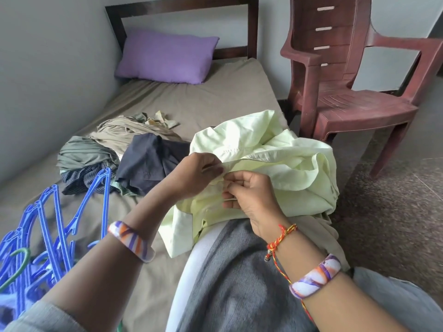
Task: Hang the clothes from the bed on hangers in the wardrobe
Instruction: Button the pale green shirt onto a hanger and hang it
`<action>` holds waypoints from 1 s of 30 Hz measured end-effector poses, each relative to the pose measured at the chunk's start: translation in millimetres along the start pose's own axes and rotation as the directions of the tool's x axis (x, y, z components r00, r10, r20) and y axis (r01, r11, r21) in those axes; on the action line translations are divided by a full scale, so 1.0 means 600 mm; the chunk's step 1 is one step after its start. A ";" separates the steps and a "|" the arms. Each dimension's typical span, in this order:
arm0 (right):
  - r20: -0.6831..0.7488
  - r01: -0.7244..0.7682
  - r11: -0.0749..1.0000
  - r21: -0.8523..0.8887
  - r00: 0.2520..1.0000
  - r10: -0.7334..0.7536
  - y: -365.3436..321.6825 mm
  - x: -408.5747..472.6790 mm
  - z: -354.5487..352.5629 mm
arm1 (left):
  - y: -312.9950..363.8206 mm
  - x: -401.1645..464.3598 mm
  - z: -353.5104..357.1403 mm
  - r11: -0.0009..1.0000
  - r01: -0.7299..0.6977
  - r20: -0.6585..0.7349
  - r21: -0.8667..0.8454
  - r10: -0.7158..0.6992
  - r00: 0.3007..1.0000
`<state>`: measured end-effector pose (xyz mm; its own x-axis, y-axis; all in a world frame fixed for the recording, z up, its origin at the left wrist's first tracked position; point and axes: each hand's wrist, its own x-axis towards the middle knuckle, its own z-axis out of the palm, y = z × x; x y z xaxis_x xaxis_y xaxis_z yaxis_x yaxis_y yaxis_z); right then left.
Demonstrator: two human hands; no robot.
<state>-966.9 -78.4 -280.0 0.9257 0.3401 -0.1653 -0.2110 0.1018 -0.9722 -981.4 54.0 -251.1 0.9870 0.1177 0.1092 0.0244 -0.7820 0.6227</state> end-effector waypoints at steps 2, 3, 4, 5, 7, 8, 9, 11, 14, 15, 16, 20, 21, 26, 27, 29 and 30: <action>-0.026 0.031 0.999 0.043 0.999 -0.030 0.002 -0.002 -0.002 | 0.000 -0.001 0.002 1.000 -0.020 0.018 -0.006 0.021 1.000; -0.033 0.042 0.997 0.072 0.999 -0.039 0.002 -0.003 -0.003 | -0.001 -0.003 0.004 1.000 -0.028 0.025 -0.006 0.028 0.999; -0.030 0.048 0.994 0.101 0.999 -0.045 0.002 -0.004 -0.003 | -0.001 -0.004 0.005 0.999 -0.035 0.026 -0.007 0.035 0.999; -0.023 0.050 0.991 0.124 0.999 -0.047 0.002 -0.004 -0.003 | -0.003 -0.006 0.007 0.999 -0.042 0.017 -0.004 0.042 0.999; -0.010 0.046 0.988 0.148 0.999 -0.045 0.002 -0.004 -0.004 | -0.006 -0.009 0.007 0.999 -0.049 -0.014 -0.003 0.049 0.999; -0.010 0.045 0.987 0.152 0.999 -0.044 0.003 -0.004 -0.004 | -0.007 -0.010 0.006 0.999 -0.047 -0.021 -0.012 0.047 0.999; -0.015 0.047 0.987 0.154 0.999 -0.045 0.003 -0.003 -0.004 | -0.007 -0.011 0.005 0.999 -0.046 -0.022 -0.024 0.045 0.999; -0.034 0.057 0.985 0.165 0.998 -0.052 0.004 -0.002 -0.003 | -0.008 -0.013 0.003 0.998 -0.049 -0.025 -0.028 0.048 0.999; -0.069 0.062 0.982 0.180 0.996 -0.050 0.007 0.000 -0.001 | -0.007 -0.015 -0.001 0.998 -0.055 -0.030 -0.013 0.055 0.998; -0.077 0.060 0.983 0.172 0.996 -0.047 0.008 0.000 0.000 | -0.008 -0.015 -0.002 0.998 -0.051 -0.026 -0.029 0.050 0.998; -0.081 0.063 0.985 0.159 0.995 -0.050 0.008 0.001 0.000 | -0.009 -0.015 -0.002 0.998 -0.043 -0.022 -0.051 0.042 0.999; -0.088 0.095 0.993 0.069 0.992 -0.088 0.011 0.006 0.002 | -0.006 -0.018 -0.001 0.998 -0.032 -0.042 -0.047 0.030 0.999; -0.096 0.100 0.994 0.043 0.991 -0.096 0.013 0.007 0.003 | -0.004 -0.019 -0.001 0.999 -0.043 -0.058 -0.001 0.043 0.997; -0.171 0.092 0.995 0.036 0.982 -0.084 0.023 0.021 0.006 | 0.024 -0.027 -0.003 0.963 -0.142 -0.059 0.229 0.160 0.985; -0.169 0.097 0.995 0.023 0.981 -0.092 0.024 0.022 0.005 | 0.027 -0.028 -0.005 0.965 -0.130 -0.040 0.229 0.143 0.989; -0.154 0.116 0.993 -0.028 0.981 -0.119 0.028 0.023 0.002 | 0.026 -0.028 -0.010 0.987 -0.041 0.005 0.156 0.041 0.999; -0.149 0.126 0.990 -0.060 0.980 -0.134 0.031 0.023 0.000 | 0.024 -0.028 -0.012 0.997 0.025 0.027 0.075 -0.027 0.999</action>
<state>-958.3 -71.7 -300.5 0.9819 0.1806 -0.0567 -0.0734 0.0871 -0.9935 -999.0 45.1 -238.5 0.9899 0.1221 0.0717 0.0605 -0.8227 0.5652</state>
